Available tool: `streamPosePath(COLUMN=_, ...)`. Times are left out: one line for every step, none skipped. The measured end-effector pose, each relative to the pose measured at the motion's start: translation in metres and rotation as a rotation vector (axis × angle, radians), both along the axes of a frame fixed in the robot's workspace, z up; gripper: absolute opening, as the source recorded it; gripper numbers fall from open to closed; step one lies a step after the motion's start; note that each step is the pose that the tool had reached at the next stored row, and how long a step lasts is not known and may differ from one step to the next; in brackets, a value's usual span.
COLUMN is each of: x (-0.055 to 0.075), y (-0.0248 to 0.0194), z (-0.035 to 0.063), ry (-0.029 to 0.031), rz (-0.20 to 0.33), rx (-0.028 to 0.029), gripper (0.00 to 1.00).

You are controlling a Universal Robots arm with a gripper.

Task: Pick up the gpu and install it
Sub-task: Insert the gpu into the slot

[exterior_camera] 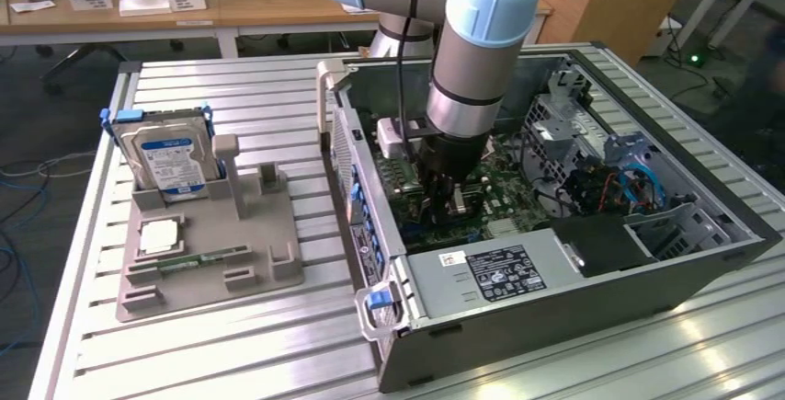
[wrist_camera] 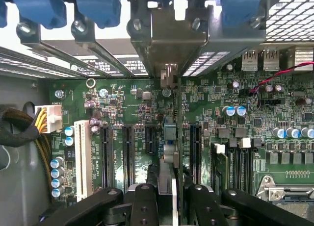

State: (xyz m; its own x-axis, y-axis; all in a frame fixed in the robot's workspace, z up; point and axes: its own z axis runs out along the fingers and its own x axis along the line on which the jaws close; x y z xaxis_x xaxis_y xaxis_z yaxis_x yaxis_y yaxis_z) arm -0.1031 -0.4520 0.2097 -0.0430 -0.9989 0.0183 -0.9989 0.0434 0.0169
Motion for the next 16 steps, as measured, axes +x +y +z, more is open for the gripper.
streamPosePath(x=0.000, y=0.0000, z=0.0000, ry=-0.0001, rz=0.000, rx=0.0001, gripper=0.28)
streamPosePath(x=0.000, y=0.0000, z=0.0000, ry=-0.0003, rz=0.000, rx=0.0005, gripper=0.28)
streamPosePath(x=-0.001, y=0.0003, z=-0.0007, ry=0.0004, rz=-0.001, rx=0.0031, gripper=0.28)
streamPosePath(x=0.000, y=0.0003, z=-0.0005, ry=-0.0009, rz=-0.001, rx=0.0025, gripper=0.29)
streamPosePath(x=0.000, y=0.0003, z=-0.0002, ry=-0.0014, rz=-0.001, rx=0.0021, gripper=0.36)
streamPosePath(x=0.000, y=0.0001, z=0.0008, ry=-0.0005, rz=0.000, rx=0.0005, gripper=0.36)
streamPosePath(x=0.000, y=0.0000, z=0.0010, ry=-0.0007, rz=0.000, rx=0.0007, gripper=0.36)
streamPosePath(x=0.000, y=0.0000, z=0.0017, ry=-0.0012, rz=0.000, rx=0.0007, gripper=0.36)
streamPosePath(x=0.000, y=0.0000, z=0.0033, ry=-0.0012, rz=0.000, rx=0.0004, gripper=0.36)
streamPosePath(x=0.000, y=0.0000, z=0.0057, ry=-0.0013, rz=0.000, rx=0.0003, gripper=0.36)
streamPosePath(x=0.000, y=0.0000, z=0.0088, ry=-0.0016, rz=0.000, rx=0.0005, gripper=0.36)
streamPosePath(x=0.000, y=0.0000, z=0.0123, ry=-0.0017, rz=0.000, rx=0.0005, gripper=0.36)
streamPosePath(x=0.000, y=0.0000, z=0.0166, ry=-0.0018, rz=0.000, rx=0.0005, gripper=0.36)
streamPosePath(x=0.000, y=0.0000, z=0.0215, ry=-0.0021, rz=0.000, rx=0.0006, gripper=0.36)
streamPosePath(x=0.000, y=0.0000, z=0.0257, ry=-0.0022, rz=0.000, rx=0.0005, gripper=0.36)
streamPosePath(x=0.000, y=0.0000, z=0.0304, ry=-0.0023, rz=0.000, rx=0.0005, gripper=0.36)
